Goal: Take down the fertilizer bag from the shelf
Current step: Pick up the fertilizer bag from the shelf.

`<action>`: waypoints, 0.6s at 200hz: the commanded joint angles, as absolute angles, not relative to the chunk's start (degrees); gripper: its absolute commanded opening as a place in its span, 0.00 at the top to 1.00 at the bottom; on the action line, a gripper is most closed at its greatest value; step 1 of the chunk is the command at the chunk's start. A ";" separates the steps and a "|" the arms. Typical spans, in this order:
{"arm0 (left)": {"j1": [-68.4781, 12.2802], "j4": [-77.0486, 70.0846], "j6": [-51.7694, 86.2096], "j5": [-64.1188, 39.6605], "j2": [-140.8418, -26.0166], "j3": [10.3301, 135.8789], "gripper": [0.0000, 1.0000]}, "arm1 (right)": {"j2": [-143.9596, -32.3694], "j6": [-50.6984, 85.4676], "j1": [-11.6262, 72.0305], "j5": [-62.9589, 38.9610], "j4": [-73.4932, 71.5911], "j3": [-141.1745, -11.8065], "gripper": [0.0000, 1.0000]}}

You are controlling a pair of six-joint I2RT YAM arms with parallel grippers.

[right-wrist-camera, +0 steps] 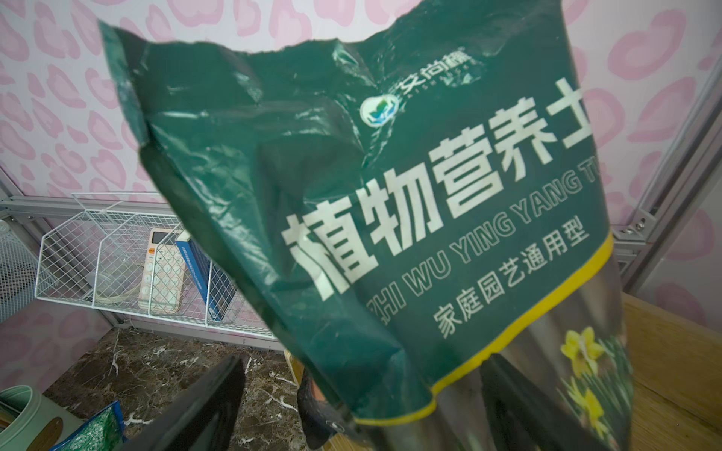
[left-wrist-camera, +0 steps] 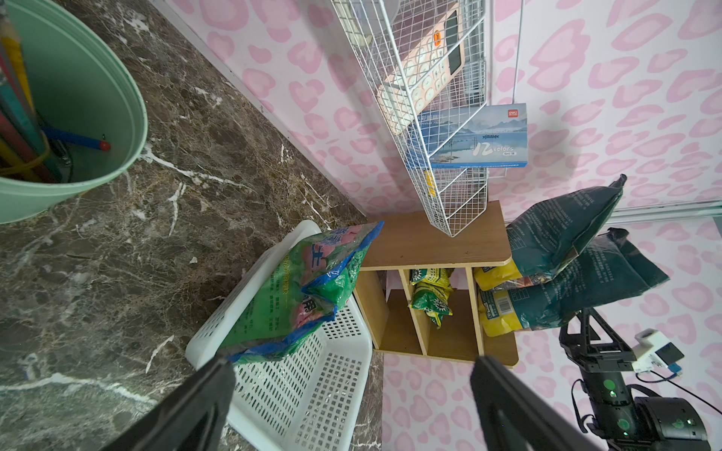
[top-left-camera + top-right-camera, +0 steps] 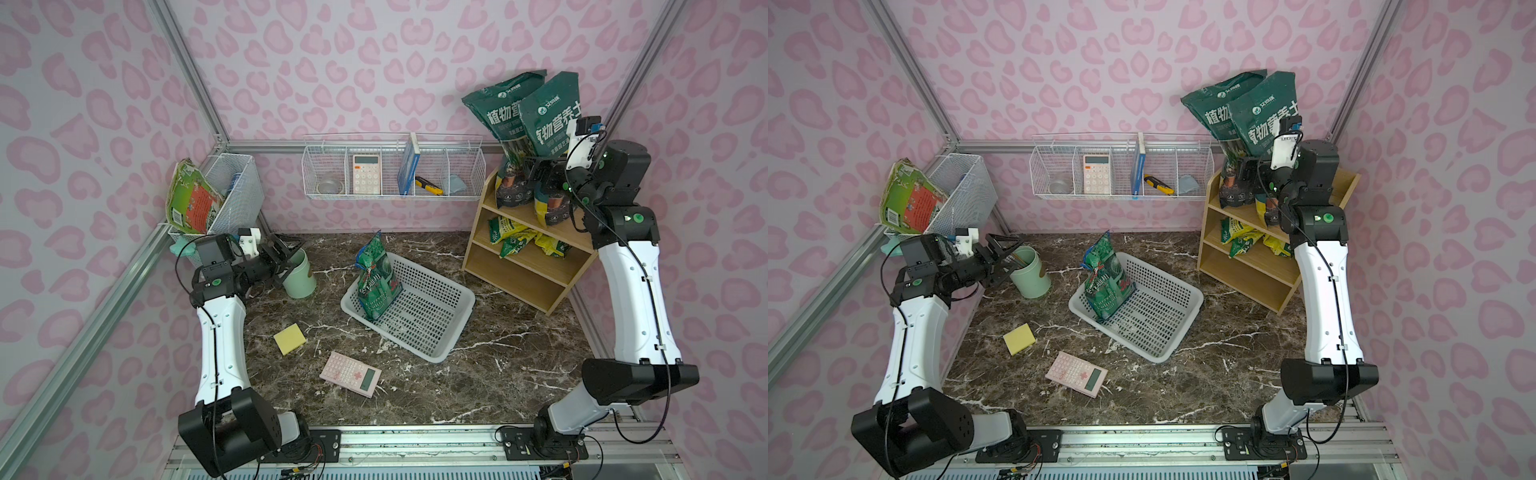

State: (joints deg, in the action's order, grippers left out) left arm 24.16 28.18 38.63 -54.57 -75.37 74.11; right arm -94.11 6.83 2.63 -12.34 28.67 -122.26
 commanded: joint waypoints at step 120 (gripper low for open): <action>25.66 24.61 40.25 -56.87 -76.11 73.12 0.01 | -92.60 13.04 0.90 -11.45 28.40 -122.50 1.00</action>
State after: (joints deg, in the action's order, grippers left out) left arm 25.65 26.57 40.16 -55.70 -76.34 73.41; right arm -99.18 8.99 -0.03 -8.03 33.56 -129.62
